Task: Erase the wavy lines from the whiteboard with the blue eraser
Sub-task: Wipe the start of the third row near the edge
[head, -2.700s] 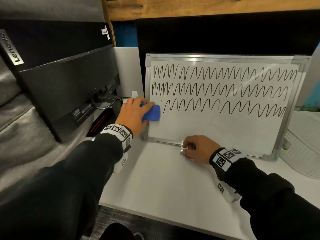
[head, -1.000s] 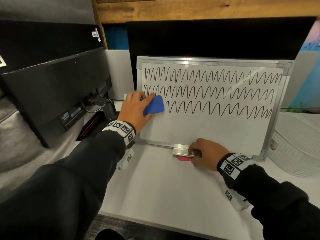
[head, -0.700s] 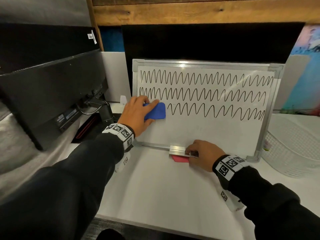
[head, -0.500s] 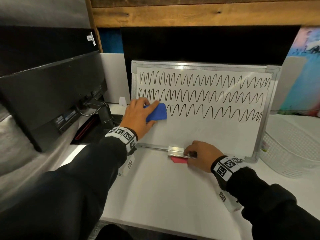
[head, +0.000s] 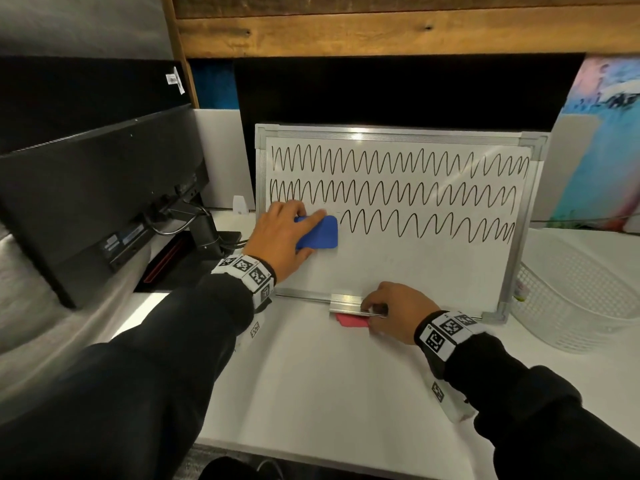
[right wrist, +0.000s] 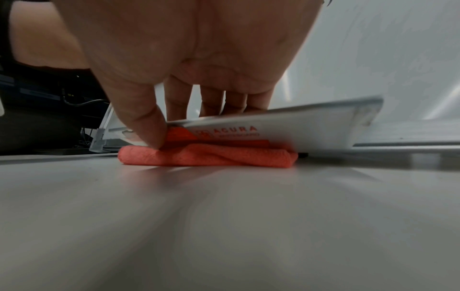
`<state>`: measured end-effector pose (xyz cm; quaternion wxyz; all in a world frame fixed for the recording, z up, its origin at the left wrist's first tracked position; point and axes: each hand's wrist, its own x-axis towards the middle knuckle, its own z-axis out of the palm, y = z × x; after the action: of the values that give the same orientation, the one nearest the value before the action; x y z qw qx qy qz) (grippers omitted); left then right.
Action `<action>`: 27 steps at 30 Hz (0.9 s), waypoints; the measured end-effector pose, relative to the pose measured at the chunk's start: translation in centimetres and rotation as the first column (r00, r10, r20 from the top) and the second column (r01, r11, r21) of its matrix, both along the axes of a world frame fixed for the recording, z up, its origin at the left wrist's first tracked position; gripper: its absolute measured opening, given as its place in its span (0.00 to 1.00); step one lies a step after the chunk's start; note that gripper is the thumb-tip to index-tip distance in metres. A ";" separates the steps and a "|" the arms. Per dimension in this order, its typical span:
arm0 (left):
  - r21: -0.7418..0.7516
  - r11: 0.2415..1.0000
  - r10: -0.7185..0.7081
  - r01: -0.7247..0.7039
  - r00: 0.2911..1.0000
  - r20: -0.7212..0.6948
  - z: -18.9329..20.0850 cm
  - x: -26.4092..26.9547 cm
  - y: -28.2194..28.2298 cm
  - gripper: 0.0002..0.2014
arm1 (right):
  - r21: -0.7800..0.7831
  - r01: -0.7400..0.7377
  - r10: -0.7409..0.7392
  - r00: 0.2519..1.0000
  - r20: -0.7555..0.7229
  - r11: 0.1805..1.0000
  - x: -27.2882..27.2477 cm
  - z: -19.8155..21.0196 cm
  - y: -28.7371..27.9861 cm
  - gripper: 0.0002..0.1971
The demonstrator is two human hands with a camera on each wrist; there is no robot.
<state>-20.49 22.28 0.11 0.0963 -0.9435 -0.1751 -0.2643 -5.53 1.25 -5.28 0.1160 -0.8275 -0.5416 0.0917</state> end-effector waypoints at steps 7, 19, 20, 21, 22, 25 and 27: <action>-0.070 0.997 0.043 -0.038 0.996 0.072 0.9 0.8 -0.4 0.34 | -0.002 0.008 -0.008 1.000 0.005 1.000 0.0 0.0 0.1 0.14; -0.026 0.999 -0.024 0.023 1.000 -0.011 1.1 2.2 -1.0 0.35 | -0.004 0.004 -0.004 1.000 0.008 1.000 0.0 0.0 0.1 0.14; 0.003 0.999 -0.043 0.044 0.998 -0.055 0.8 2.2 -1.1 0.34 | -0.003 0.004 -0.004 1.000 0.007 1.000 0.0 0.0 0.1 0.14; 0.021 0.998 -0.049 0.050 0.996 -0.070 0.7 2.2 -1.0 0.34 | 0.001 0.005 -0.005 1.000 0.004 1.000 0.0 0.0 0.0 0.14; 0.024 0.999 -0.042 0.043 0.998 -0.052 0.8 2.2 -0.9 0.34 | 0.007 0.007 -0.007 1.000 0.002 1.000 0.0 -0.1 0.0 0.14; -0.052 0.998 0.022 -0.018 0.998 0.067 1.4 2.2 -1.0 0.34 | 0.014 0.008 -0.008 1.000 0.000 1.000 0.1 -0.1 0.1 0.14; -0.033 0.999 -0.005 0.006 0.999 0.040 1.3 2.3 -1.3 0.34 | 0.012 0.008 -0.008 1.000 0.002 1.000 0.1 -0.1 0.1 0.14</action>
<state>-18.18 20.99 1.37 0.0763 -0.9400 -0.1787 -0.2805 -5.47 1.31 -5.38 0.1209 -0.8290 -0.5390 0.0874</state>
